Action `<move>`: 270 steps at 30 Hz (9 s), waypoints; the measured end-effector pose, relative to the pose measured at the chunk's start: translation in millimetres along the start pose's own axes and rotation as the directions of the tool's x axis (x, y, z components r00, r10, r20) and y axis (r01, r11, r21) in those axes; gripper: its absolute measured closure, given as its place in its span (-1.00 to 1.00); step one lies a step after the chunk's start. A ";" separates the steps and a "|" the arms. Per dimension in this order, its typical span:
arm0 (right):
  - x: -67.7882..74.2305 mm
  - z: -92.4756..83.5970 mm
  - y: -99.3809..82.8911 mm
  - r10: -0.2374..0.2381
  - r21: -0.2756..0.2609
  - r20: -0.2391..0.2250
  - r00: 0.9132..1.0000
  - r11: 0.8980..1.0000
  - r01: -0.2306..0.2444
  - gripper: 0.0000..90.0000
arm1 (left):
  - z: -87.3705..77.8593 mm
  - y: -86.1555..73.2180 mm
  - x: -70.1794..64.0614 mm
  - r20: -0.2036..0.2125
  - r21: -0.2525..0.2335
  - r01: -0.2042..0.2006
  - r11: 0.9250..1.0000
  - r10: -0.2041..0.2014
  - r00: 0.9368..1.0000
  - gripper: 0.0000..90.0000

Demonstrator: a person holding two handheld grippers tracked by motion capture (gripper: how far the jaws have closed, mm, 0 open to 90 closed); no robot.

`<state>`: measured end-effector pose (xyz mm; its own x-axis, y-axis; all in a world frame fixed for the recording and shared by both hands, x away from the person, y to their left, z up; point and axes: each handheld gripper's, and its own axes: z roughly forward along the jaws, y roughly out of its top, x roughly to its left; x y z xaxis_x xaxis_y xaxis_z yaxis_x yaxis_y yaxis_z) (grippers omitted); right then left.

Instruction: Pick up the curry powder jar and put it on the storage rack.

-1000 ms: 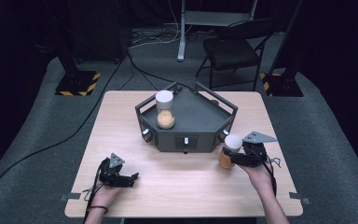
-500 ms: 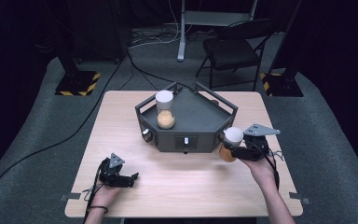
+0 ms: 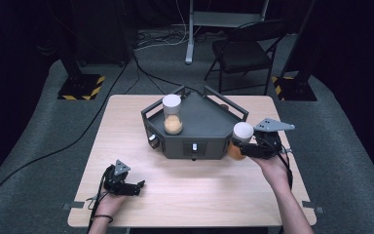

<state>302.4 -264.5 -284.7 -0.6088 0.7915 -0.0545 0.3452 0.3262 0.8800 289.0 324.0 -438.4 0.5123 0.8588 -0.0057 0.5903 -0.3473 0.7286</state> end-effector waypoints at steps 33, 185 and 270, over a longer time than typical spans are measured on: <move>6.2 14.0 48.8 -0.027 -0.044 0.018 0.999 0.999 0.027 -0.27 | 0.0 0.0 0.0 0.000 0.000 0.001 1.000 -0.001 1.000 -0.93; -27.2 37.7 -59.5 0.176 0.081 0.078 0.981 0.980 -0.182 -1.00 | 0.4 0.4 0.0 0.000 0.001 0.000 1.000 0.000 1.000 -0.93; -5.6 41.3 -145.6 0.133 0.258 0.156 0.979 0.951 -0.170 -1.00 | -0.9 -0.8 0.2 0.005 0.001 -0.003 1.000 0.003 1.000 -0.93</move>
<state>285.1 -295.1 -432.0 -0.4386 0.8986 -0.0097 0.6164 0.3087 0.7244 288.1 324.8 -438.4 0.5173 0.8558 -0.0065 0.5893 -0.3507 0.7278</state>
